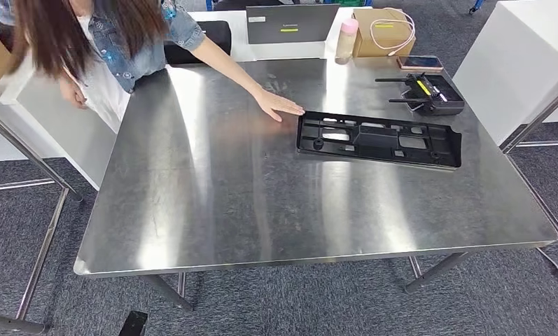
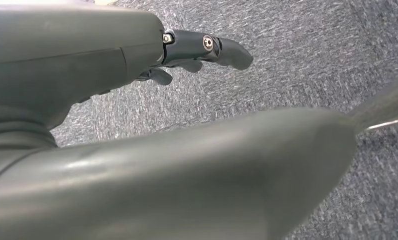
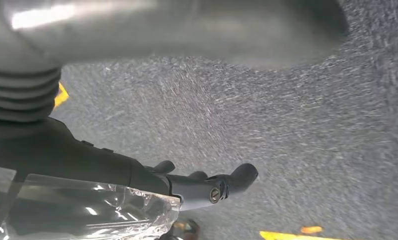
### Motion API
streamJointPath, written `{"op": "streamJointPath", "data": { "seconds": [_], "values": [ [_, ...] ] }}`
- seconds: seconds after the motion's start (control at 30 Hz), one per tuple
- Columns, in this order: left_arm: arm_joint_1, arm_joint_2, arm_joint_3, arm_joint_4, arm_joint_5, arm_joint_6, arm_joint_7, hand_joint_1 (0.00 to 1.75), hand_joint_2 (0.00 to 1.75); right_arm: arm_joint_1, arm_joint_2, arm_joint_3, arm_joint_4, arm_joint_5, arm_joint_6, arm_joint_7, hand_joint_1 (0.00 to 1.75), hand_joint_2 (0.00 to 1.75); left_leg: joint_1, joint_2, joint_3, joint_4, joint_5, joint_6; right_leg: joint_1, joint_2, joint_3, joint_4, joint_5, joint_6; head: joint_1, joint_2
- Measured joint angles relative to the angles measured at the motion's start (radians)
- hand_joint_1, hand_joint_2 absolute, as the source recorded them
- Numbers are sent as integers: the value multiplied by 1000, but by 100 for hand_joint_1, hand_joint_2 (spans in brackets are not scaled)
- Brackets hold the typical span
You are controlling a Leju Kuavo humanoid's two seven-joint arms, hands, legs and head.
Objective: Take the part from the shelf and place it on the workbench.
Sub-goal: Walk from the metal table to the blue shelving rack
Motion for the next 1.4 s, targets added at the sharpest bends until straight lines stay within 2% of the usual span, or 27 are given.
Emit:
{"op": "streamJointPath", "data": {
  "seconds": [0.07, 0.1, 0.13, 0.2, 0.27, 0.33, 0.4, 0.43, 0.47, 0.5, 0.57, 0.63, 0.7, 0.77, 0.83, 0.9, 0.93, 0.97, 1.0, 1.07, 1.1, 1.13, 1.17, 1.2, 1.27, 1.33, 1.4],
  "values": [
    [1, 1, 0, 1, 0, 0, -3, 0, 0, -1, 0, 5, 3, 8, 3, 5, 0, 0, 2, 0, -1, 9, -4, -16, -9, 0, 86, -140, 38, 19, 2, 0],
    [0, 2, 0, 1, 0, 1, -6, 0, 0, -1, 0, 9, 5, 13, 5, 7, 0, 0, 2, -1, -2, 15, -7, -25, -9, 2, 114, -187, 50, 17, 3, 0],
    [-1, 3, 0, 1, 0, 1, -9, 0, 0, -2, 0, 13, 7, 17, 8, 10, 0, 0, 0, -1, -3, 20, -10, -33, -8, 3, 126, -206, 54, 9, 3, 0],
    [-1, 4, 0, 1, 1, 2, -14, 0, 0, -1, 1, 18, 10, 20, 12, 15, 0, 0, 0, -2, -6, 25, -10, -41, -5, 5, 124, -200, 56, -14, 0, 0],
    [-1, 4, 0, 1, 1, 4, -16, 0, 0, 0, 1, 22, 12, 21, 14, 20, 0, 0, 7, -2, -14, 43, -28, -47, -5, 5, 120, -197, 59, -29, -1, 0],
    [-1, 4, 0, 1, 1, 7, -16, 0, 0, 0, 1, 27, 14, 23, 15, 24, 0, 0, 10, -1, -51, 131, -92, -53, -1, 5, 112, -198, 65, -43, -3, 0],
    [0, 4, 0, 1, 1, 10, -17, 0, 0, 0, 2, 31, 15, 24, 16, 27, 0, 0, 8, -1, -109, 266, -165, -52, 9, 4, 100, -197, 72, -54, -6, 0],
    [1, 4, 0, 1, 1, 11, -17, 0, 0, 1, 1, 33, 16, 24, 17, 29, 0, 0, 7, -1, -125, 308, -181, -48, 15, 4, 94, -197, 76, -60, -6, 0],
    [2, 4, 0, 1, 1, 12, -17, 0, 0, 1, 1, 35, 16, 23, 17, 31, 0, 0, 5, -1, -123, 315, -178, -41, 22, 4, 89, -197, 79, -65, -6, 0],
    [3, 4, 0, 1, 1, 12, -18, 0, 0, 1, 1, 36, 16, 23, 18, 33, 0, 0, 1, -2, -99, 281, -158, -29, 29, 4, 85, -197, 83, -69, -7, 0],
    [2, 7, 0, 0, 1, 14, -19, 0, 0, 1, 5, 38, 18, 23, 18, 37, 0, 0, -13, -1, -12, 142, -105, 5, 39, 4, 82, -198, 91, -75, -4, 0],
    [0, 9, -1, 0, 1, 17, -22, 0, 0, 0, 9, 41, 22, 23, 20, 41, 0, 0, -30, 2, 42, 49, -76, 34, 41, 2, 82, -199, 98, -71, 1, 0],
    [0, 11, -1, 0, 1, 19, -25, 0, 0, 0, 10, 42, 25, 22, 21, 45, 0, 0, -39, 5, 44, 32, -63, 46, 37, 0, 82, -203, 108, -60, 2, 0],
    [0, 12, 0, 0, 1, 20, -28, 0, 0, 1, 11, 43, 27, 21, 20, 49, 0, 0, -34, 6, 40, 8, -39, 47, 39, 0, 74, -199, 107, -52, 0, 0],
    [-2, 11, 0, 1, 1, 20, -31, 0, 0, 2, 10, 43, 28, 20, 20, 52, 0, 0, -25, 8, 27, -13, -11, 40, 40, 1, 44, -137, 54, -58, 2, 0],
    [-1, 8, 0, 1, 2, 21, -35, 0, 0, 2, 6, 43, 28, 20, 20, 54, 0, 0, -25, 9, 3, -13, 7, 33, 32, 2, 2, -9, -28, -61, 6, 0],
    [0, 7, 0, 1, 2, 21, -37, 0, 0, 2, 3, 43, 28, 20, 21, 55, 0, 0, -24, 10, -9, -13, 15, 28, 27, 2, -9, 47, -52, -55, 6, 0],
    [0, 7, 0, 1, 3, 21, -38, 0, 0, 3, 1, 43, 28, 20, 22, 56, 0, 0, -22, 11, -20, -12, 23, 24, 22, 2, -2, 70, -58, -43, 6, 0],
    [0, 6, 0, 1, 4, 21, -39, 0, 0, 4, 0, 43, 28, 20, 23, 57, 0, 0, -20, 11, -29, -11, 31, 19, 16, 1, 25, 52, -47, -27, 7, 0],
    [0, 5, 1, 1, 5, 21, -39, 0, 0, 3, -2, 44, 28, 21, 25, 60, 0, 0, -15, 12, -42, -6, 43, 6, 2, 1, 130, -87, -11, 2, 7, 0],
    [0, 6, 1, 1, 5, 21, -40, 0, 0, 2, -2, 44, 29, 21, 25, 62, 0, 0, -14, 12, -48, -1, 48, -2, 0, 3, 182, -161, -2, 7, 8, 0],
    [-1, 6, 1, 1, 5, 21, -41, 0, 0, 2, -2, 45, 29, 22, 26, 64, 0, 0, -15, 12, -52, 4, 53, -8, 1, 7, 212, -213, 2, 6, 9, 0],
    [-1, 6, 1, 1, 5, 22, -42, 0, 0, 2, -2, 47, 29, 22, 27, 65, 0, 0, -16, 10, -54, 9, 58, -14, 4, 10, 224, -237, -1, 0, 10, 0],
    [-1, 6, 1, 1, 5, 22, -43, 0, 0, 3, -2, 49, 29, 23, 28, 67, 0, 0, -17, 9, -58, 12, 63, -18, 10, 13, 221, -237, 1, -8, 9, 0],
    [0, 6, 1, 1, 5, 23, -44, 0, 0, 2, -2, 52, 30, 23, 31, 69, 0, 0, -13, 5, -66, 23, 56, -26, 2, 10, 206, -235, 9, -26, 6, 0],
    [1, 6, 1, 1, 5, 23, -45, 0, 0, 1, -1, 54, 30, 23, 33, 70, 0, 0, -7, 2, -92, 84, -13, -36, -3, 6, 189, -235, 25, -53, 3, 0],
    [1, 6, 1, 1, 5, 23, -45, 0, 0, 1, -1, 56, 30, 23, 35, 72, 0, 0, -3, 0, -134, 216, -115, -45, 1, 3, 168, -234, 44, -68, 1, 0]
  ]
}}
